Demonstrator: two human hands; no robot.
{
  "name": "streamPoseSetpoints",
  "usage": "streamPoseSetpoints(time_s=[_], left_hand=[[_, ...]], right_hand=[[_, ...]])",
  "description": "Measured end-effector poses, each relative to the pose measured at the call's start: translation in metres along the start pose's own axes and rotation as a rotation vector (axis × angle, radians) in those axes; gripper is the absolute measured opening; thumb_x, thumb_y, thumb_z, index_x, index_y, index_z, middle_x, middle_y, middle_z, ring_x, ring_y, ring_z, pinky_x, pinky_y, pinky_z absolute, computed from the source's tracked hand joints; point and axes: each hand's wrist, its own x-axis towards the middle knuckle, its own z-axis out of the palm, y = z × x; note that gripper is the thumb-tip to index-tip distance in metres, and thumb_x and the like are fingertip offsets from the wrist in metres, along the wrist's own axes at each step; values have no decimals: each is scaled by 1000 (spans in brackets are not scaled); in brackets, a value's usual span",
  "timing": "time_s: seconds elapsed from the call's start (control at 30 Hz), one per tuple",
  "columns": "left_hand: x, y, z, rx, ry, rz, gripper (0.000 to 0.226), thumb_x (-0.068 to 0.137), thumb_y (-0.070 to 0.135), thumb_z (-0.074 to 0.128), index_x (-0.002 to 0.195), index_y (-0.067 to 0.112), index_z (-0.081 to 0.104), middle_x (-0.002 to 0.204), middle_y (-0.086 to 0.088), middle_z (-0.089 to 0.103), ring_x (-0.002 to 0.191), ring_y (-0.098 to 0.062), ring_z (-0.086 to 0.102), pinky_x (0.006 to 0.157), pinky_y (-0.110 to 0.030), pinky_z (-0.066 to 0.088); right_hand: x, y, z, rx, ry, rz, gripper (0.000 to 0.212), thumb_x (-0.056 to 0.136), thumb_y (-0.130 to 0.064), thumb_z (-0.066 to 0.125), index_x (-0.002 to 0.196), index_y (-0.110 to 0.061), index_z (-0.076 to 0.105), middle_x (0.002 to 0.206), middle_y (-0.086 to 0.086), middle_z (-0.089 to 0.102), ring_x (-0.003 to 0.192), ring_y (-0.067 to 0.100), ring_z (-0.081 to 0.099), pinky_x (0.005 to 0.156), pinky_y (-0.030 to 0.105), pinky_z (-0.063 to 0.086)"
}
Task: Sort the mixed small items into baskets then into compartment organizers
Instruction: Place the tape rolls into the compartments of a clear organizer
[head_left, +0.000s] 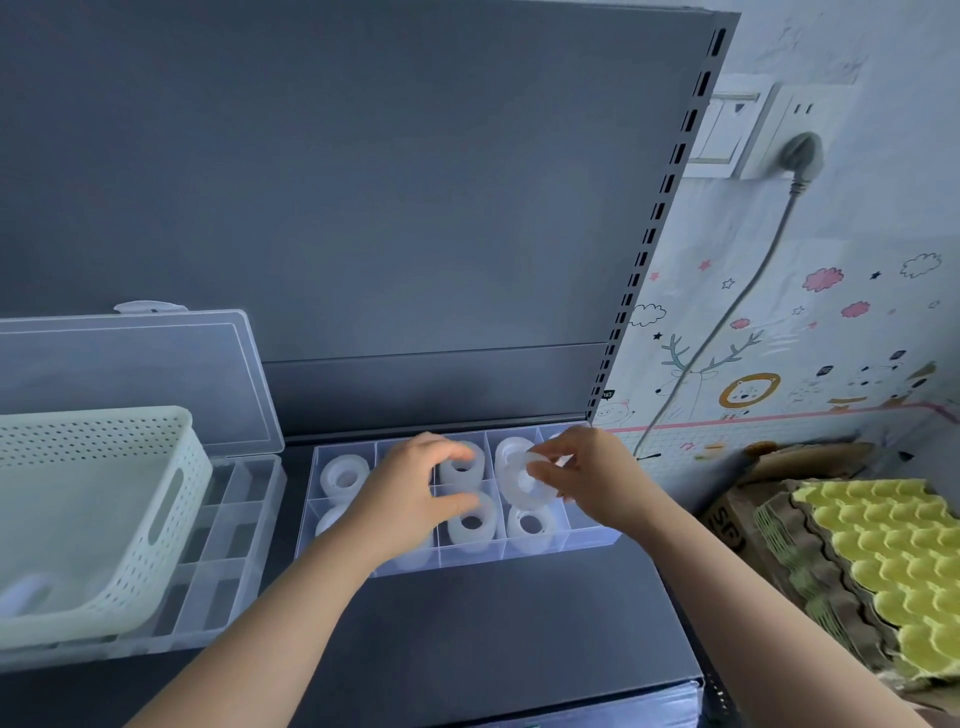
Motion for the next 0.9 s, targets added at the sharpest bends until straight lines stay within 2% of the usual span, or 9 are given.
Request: streamPoseSetpoints(time_s=[0.1,0.27,0.43,0.53,0.6,0.67,0.73,0.8,0.9], left_hand=[[-3,-10,4,163,-24,3,45,84,34,70,126,25,59,127,13,51,123,-11,41,99,-22,33],[-6,-15,10,199,-31,16,46,86,35,67,129,23,58,125,10,52,124,-10,41,100,-24,36],[-10,-14,9,226,-14,37,43,89,37,62,130,24,56,124,10,52,121,-9,42,98,-21,36],[-16,-12,-5,272,22,66,42,91,37,59,131,24,55,130,11,49,124,-10,41,100,-21,32],[-25,-11,-23,302,66,79,39,92,36,57,129,23,56,130,12,50,122,-12,42,101,-22,32],[-39,-14,-47,322,123,89,36,92,36,57,126,23,58,125,11,53,115,-12,45,99,-27,37],[-57,-22,-77,327,175,71,35,91,37,58,123,24,61,120,12,55,109,-10,48,94,-24,39],[-78,-35,-112,326,212,21,33,90,38,60,120,25,63,116,14,57,106,-7,52,92,-24,42],[-106,-70,-167,320,231,-122,33,87,38,65,118,27,64,111,17,58,98,-3,56,90,-29,46]], right_hand=[[-3,5,5,-228,-1,-14,20,88,-28,61,101,-19,72,95,-3,67,79,14,61,69,26,48],[-3,7,21,-392,-6,-11,18,84,-29,61,87,-13,68,91,7,67,81,25,64,71,35,55],[-4,1,24,-480,-19,-66,27,91,-30,57,115,-20,66,113,1,59,95,22,63,76,30,51],[-4,-17,25,-523,31,-174,25,93,-32,52,109,-19,66,107,-2,61,99,19,58,69,28,45],[-2,-37,27,-500,29,-220,25,93,-34,51,110,-22,64,108,-5,61,101,19,58,67,27,38],[1,-62,32,-446,26,-273,27,93,-36,51,112,-23,64,112,-7,61,98,18,60,69,28,42],[3,-91,40,-378,9,-348,26,93,-36,53,112,-22,64,112,-7,62,85,18,62,68,28,46],[4,-120,50,-321,-29,-411,28,94,-35,54,117,-21,62,115,-8,62,73,13,55,60,20,40],[9,-159,68,-155,-85,-444,31,91,-33,59,119,-19,64,118,-7,65,96,10,62,76,15,44]])
